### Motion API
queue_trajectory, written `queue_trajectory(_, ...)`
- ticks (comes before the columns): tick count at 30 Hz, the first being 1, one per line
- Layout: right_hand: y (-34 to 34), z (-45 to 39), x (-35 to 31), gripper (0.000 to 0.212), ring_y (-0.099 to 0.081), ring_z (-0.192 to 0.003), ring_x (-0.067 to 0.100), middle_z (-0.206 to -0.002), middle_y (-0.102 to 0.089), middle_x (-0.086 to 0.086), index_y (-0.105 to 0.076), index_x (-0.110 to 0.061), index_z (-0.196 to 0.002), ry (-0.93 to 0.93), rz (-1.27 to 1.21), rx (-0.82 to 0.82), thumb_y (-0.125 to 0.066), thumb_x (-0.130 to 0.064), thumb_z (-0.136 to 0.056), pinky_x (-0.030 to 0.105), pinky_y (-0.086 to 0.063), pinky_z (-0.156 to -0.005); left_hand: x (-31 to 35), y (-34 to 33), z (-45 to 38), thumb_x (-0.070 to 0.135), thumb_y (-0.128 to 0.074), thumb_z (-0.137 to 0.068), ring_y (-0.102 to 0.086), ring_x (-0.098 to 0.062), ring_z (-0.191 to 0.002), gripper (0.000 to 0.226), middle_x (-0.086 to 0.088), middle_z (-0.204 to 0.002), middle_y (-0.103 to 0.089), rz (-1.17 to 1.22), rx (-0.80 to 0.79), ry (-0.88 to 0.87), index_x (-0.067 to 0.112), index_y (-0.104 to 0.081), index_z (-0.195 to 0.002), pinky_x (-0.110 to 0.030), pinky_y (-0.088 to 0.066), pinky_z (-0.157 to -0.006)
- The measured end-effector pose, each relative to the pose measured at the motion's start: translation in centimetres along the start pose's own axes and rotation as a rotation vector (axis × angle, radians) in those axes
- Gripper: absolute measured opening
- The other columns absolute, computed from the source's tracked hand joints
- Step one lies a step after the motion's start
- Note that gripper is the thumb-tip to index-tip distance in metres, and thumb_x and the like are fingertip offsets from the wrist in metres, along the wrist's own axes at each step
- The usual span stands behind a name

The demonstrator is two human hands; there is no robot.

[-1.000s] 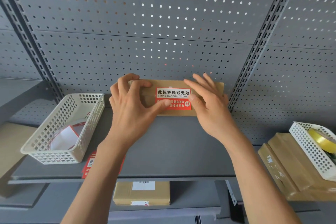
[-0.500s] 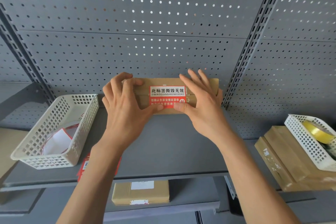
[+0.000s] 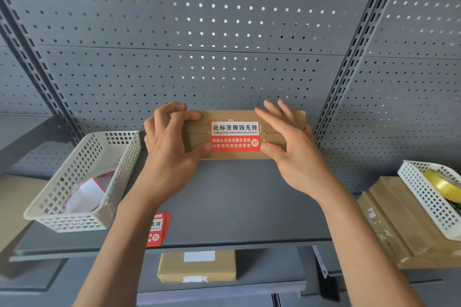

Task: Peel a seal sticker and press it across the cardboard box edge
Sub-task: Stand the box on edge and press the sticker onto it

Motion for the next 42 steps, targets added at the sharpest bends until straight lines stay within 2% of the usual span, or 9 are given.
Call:
queue_trajectory(5, 0.0, -0.4, 0.0, 0.045, -0.021, -0.151, 0.000, -0.155, -0.041, -0.022, -0.055, -0.039, -0.139, -0.077, -0.147, 0.198, -0.062, -0.047, -0.095, 0.047, -0.020, -0.124, 1.1, -0.3, -0.4, 0.067, -0.061, -0.080, -0.031, -0.014, -0.123, 0.048, 0.011, -0.127, -0.041, 0.024, 0.112, 0.101, 0.029, -0.064, -0.110, -0.043, -0.034, -0.109)
queue_trajectory(8, -0.4, -0.8, -0.8, 0.041, -0.031, -0.148, 0.009, -0.146, -0.047, -0.023, -0.062, -0.033, -0.133, -0.087, -0.111, 0.323, -0.065, -0.046, -0.093, 0.043, -0.024, -0.122, 1.7, -0.7, -1.2, 0.056, -0.069, -0.085, -0.036, -0.024, -0.121, 0.042, 0.003, -0.126, -0.046, -0.062, 0.179, 0.111, 0.021, -0.063, -0.107, -0.039, -0.035, -0.102)
queue_trajectory(12, 0.0, -0.9, -1.5, 0.047, -0.029, -0.142, 0.006, -0.121, -0.026, -0.048, -0.061, -0.029, -0.134, -0.114, -0.076, 0.308, -0.074, -0.033, -0.090, 0.034, -0.020, -0.119, 1.1, -0.7, -1.9, 0.054, -0.075, -0.082, -0.035, -0.025, -0.120, 0.046, 0.001, -0.126, -0.045, -0.076, 0.153, 0.077, 0.021, -0.063, -0.111, -0.039, -0.035, -0.103)
queue_trajectory(20, 0.2, -0.8, -0.8, 0.060, -0.008, -0.138, -0.021, -0.148, -0.036, -0.029, -0.049, -0.031, -0.145, -0.020, -0.046, 0.131, -0.073, -0.027, -0.090, 0.037, -0.006, -0.122, 0.4, -0.4, -1.7, 0.053, -0.082, -0.074, -0.031, -0.022, -0.121, 0.057, 0.005, -0.129, -0.039, -0.066, 0.065, 0.012, 0.024, -0.059, -0.117, -0.042, -0.035, -0.105)
queue_trajectory(25, 0.4, -0.9, -0.5, 0.066, -0.004, -0.144, -0.016, -0.160, -0.033, -0.019, -0.046, -0.033, -0.147, 0.004, -0.029, 0.069, -0.075, -0.025, -0.088, 0.027, 0.003, -0.114, 0.2, -0.2, -1.6, 0.062, -0.078, -0.065, -0.031, -0.024, -0.124, 0.069, 0.009, -0.128, -0.035, -0.060, 0.002, 0.011, 0.028, -0.057, -0.122, -0.049, -0.037, -0.107)
queue_trajectory(31, 0.7, -0.8, -0.4, 0.075, 0.002, -0.151, -0.009, -0.164, -0.023, -0.020, -0.044, -0.038, -0.147, 0.011, 0.003, -0.033, -0.079, -0.019, -0.084, 0.038, 0.004, -0.121, 0.0, 0.3, -1.4, 0.074, -0.070, -0.049, -0.029, -0.020, -0.126, 0.090, 0.014, -0.129, -0.031, -0.043, -0.058, 0.012, 0.029, -0.055, -0.126, -0.049, -0.037, -0.110)
queue_trajectory(34, 0.6, -0.7, -0.7, 0.079, 0.007, -0.150, -0.010, -0.165, -0.018, -0.022, -0.040, -0.040, -0.148, -0.005, 0.032, -0.061, -0.081, -0.033, -0.081, 0.043, 0.007, -0.123, 0.3, 0.1, -1.4, 0.078, -0.071, -0.045, -0.028, -0.017, -0.124, 0.096, 0.015, -0.128, -0.029, -0.074, -0.050, 0.025, 0.029, -0.053, -0.125, -0.045, -0.036, -0.110)
queue_trajectory(38, -0.5, -0.8, -1.5, 0.074, 0.002, -0.153, -0.002, -0.164, -0.024, -0.018, -0.040, -0.038, -0.148, -0.004, 0.138, 0.108, -0.068, -0.061, -0.083, 0.052, 0.002, -0.122, 1.2, -0.6, -1.2, 0.091, -0.065, -0.045, -0.031, -0.018, -0.122, 0.101, 0.012, -0.126, -0.032, -0.126, 0.056, 0.043, 0.024, -0.053, -0.119, -0.032, -0.030, -0.103)
queue_trajectory(42, -1.3, -0.9, -1.3, 0.079, -0.003, -0.155, 0.007, -0.164, -0.026, -0.012, -0.034, -0.030, -0.151, 0.025, 0.278, 0.158, -0.061, -0.066, -0.086, 0.057, -0.004, -0.121, 1.3, -1.0, -1.3, 0.091, -0.063, -0.047, -0.033, -0.022, -0.121, 0.101, 0.002, -0.129, -0.038, -0.169, 0.068, 0.031, 0.021, -0.052, -0.118, -0.031, -0.029, -0.100)
Point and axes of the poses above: each hand's wrist, its own z-axis away from the middle knuckle, its own y-axis out of the back of the hand, x = y × z, the point moved 4 cm from there along -z, towards the middle knuckle
